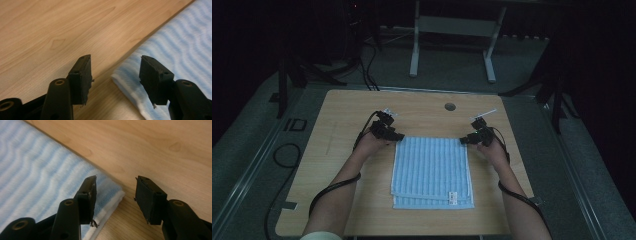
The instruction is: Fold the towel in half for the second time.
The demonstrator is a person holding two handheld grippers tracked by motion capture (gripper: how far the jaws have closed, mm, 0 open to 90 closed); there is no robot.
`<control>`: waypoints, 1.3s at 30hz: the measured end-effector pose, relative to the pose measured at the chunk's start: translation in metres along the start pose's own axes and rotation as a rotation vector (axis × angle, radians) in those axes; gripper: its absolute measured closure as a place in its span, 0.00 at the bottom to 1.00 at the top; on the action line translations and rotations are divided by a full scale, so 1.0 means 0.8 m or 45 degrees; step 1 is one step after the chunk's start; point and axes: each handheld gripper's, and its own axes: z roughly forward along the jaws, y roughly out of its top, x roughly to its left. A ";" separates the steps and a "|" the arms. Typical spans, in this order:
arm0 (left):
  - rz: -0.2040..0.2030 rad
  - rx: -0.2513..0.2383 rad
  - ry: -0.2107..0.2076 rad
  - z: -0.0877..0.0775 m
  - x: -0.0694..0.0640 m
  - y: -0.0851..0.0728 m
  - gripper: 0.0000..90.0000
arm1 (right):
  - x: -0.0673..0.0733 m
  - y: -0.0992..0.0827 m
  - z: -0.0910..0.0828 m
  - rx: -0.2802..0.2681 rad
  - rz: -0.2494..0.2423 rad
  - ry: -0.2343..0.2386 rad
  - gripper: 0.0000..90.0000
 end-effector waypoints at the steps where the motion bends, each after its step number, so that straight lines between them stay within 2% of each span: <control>1: 0.008 0.017 0.012 0.003 0.000 0.000 0.50 | 0.000 0.000 0.003 0.013 0.003 0.004 0.58; 3: 0.016 0.024 0.014 0.005 -0.001 0.001 0.52 | -0.001 -0.001 0.006 0.022 0.005 0.004 0.60; 4: 0.010 0.022 0.009 0.007 -0.002 0.001 0.52 | -0.001 -0.002 0.008 0.032 0.005 0.006 0.64; 5: 0.004 0.020 -0.009 0.007 -0.002 0.001 0.58 | -0.002 -0.003 0.013 0.063 -0.005 0.009 0.71; 7: 0.027 0.022 -0.021 0.010 -0.005 0.002 0.62 | 0.000 -0.003 0.014 0.057 -0.012 0.015 0.79; 8: 0.027 0.027 -0.030 0.011 -0.006 0.001 0.71 | 0.001 -0.002 0.014 0.066 -0.019 0.021 0.86; 10: 0.020 0.041 -0.045 0.014 -0.006 0.001 0.80 | 0.002 -0.001 0.014 0.061 -0.033 0.028 0.94; 11: 0.012 0.033 -0.053 0.015 -0.005 0.000 0.90 | 0.004 0.001 0.012 0.060 -0.033 0.025 0.96; 13: -0.010 0.012 -0.062 0.013 -0.004 -0.001 0.97 | 0.007 0.004 0.009 0.046 -0.039 0.017 0.96; 16: -0.024 -0.029 -0.066 0.004 -0.004 0.000 0.98 | 0.010 0.006 0.004 0.029 -0.051 0.012 0.97; 18: -0.026 -0.068 -0.071 -0.004 -0.007 0.001 0.98 | 0.015 0.009 -0.010 -0.013 -0.081 0.009 0.97; 20: -0.043 -0.117 -0.104 -0.016 -0.008 0.003 0.98 | 0.019 0.010 -0.019 -0.039 -0.098 0.006 0.97; 21: -0.043 -0.117 -0.104 -0.016 -0.008 0.003 0.98 | 0.019 0.010 -0.019 -0.039 -0.098 0.006 0.97; 22: -0.039 -0.166 -0.102 -0.029 -0.013 0.003 0.98 | 0.021 0.011 -0.025 -0.050 -0.117 0.001 0.97; 23: -0.043 -0.187 -0.119 -0.036 -0.015 0.002 0.98 | 0.025 0.011 -0.035 -0.082 -0.130 0.001 0.97; 25: -0.036 -0.228 -0.115 -0.048 -0.020 0.000 0.98 | 0.029 0.011 -0.047 -0.112 -0.137 0.010 0.98; 26: -0.022 -0.239 -0.133 -0.055 -0.022 -0.001 0.98 | 0.031 0.010 -0.054 -0.130 -0.147 0.012 0.98; 27: -0.021 -0.260 -0.128 -0.063 -0.025 -0.003 0.98 | 0.034 0.009 -0.060 -0.148 -0.155 0.011 0.98; 28: -0.013 -0.290 -0.158 -0.074 -0.029 -0.006 0.98 | 0.037 0.008 -0.067 -0.160 -0.170 0.011 0.98; 30: 0.007 -0.318 -0.152 -0.086 -0.035 -0.009 0.98 | 0.045 0.003 -0.084 -0.197 -0.197 0.018 0.98; 32: 0.021 -0.357 -0.184 -0.101 -0.043 -0.016 0.98 | 0.051 -0.003 -0.098 -0.229 -0.221 0.023 0.98; 33: 0.035 -0.379 -0.180 -0.110 -0.048 -0.022 0.98 | 0.054 -0.007 -0.106 -0.246 -0.232 0.030 0.98; 37: 0.102 -0.393 -0.183 -0.127 -0.067 -0.043 0.98 | 0.065 -0.031 -0.133 -0.309 -0.257 0.051 0.98; 38: 0.120 -0.401 -0.178 -0.132 -0.074 -0.052 0.98 | 0.067 -0.036 -0.137 -0.318 -0.267 0.054 0.98; 39: 0.120 -0.401 -0.178 -0.132 -0.074 -0.052 0.98 | 0.067 -0.036 -0.137 -0.318 -0.267 0.054 0.98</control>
